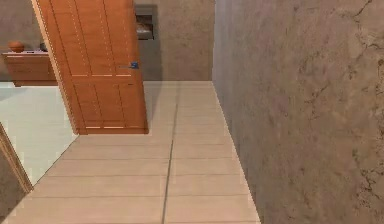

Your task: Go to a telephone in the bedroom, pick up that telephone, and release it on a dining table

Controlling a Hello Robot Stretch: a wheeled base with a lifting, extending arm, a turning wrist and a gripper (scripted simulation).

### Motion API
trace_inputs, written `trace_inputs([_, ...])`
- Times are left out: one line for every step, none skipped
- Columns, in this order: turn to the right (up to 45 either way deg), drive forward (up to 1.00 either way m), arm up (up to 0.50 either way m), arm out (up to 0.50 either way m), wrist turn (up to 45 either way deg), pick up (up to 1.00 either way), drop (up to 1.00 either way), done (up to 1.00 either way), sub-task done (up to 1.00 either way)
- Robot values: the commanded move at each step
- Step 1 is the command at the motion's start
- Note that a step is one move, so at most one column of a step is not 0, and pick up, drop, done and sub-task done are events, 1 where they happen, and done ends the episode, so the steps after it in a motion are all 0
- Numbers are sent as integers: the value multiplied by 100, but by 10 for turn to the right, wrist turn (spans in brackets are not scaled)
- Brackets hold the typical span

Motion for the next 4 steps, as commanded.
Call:
trace_inputs([0, 55, 0, 0, 0, 0, 0, 0, 0])
trace_inputs([-450, 0, 0, 0, 0, 0, 0, 0, 0])
trace_inputs([0, 40, 0, 0, 0, 0, 0, 0, 0])
trace_inputs([0, 100, 0, 0, 0, 0, 0, 0, 0])
